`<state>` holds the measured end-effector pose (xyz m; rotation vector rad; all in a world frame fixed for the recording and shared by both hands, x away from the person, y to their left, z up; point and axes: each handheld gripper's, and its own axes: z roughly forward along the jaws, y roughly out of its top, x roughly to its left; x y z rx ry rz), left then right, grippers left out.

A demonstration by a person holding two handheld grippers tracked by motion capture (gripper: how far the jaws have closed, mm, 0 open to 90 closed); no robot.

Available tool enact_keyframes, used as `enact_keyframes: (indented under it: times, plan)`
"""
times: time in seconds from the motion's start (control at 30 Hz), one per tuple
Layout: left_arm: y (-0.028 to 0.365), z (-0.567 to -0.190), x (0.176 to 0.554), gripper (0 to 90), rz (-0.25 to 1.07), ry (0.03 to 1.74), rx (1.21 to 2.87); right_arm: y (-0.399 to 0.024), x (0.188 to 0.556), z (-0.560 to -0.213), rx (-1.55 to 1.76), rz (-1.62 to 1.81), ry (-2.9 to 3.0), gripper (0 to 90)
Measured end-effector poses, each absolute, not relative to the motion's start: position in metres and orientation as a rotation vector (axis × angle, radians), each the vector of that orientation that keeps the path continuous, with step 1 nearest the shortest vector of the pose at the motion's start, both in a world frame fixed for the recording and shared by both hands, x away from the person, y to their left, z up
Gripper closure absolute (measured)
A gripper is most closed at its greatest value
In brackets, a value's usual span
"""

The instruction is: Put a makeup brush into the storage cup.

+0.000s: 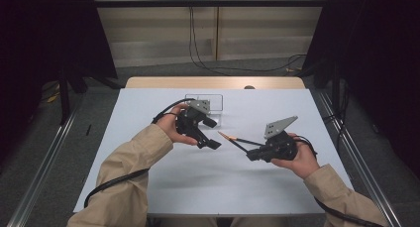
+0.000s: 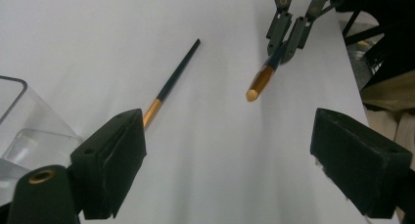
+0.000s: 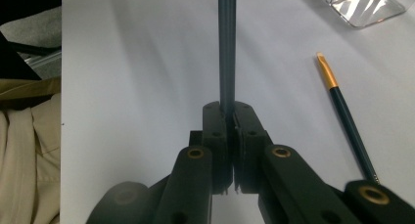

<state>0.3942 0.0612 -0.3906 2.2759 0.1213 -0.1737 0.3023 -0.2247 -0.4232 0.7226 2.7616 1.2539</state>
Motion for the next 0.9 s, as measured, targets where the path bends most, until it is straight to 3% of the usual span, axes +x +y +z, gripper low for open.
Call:
enact_keyframes:
  times: [0.9]
  plan:
    - [0.0592, -0.393, 0.3899, 13.8, -0.19, 0.164, 2.157, -0.2232, 0.3002, -0.4205, 0.778, 1.542, 2.508, 85.7]
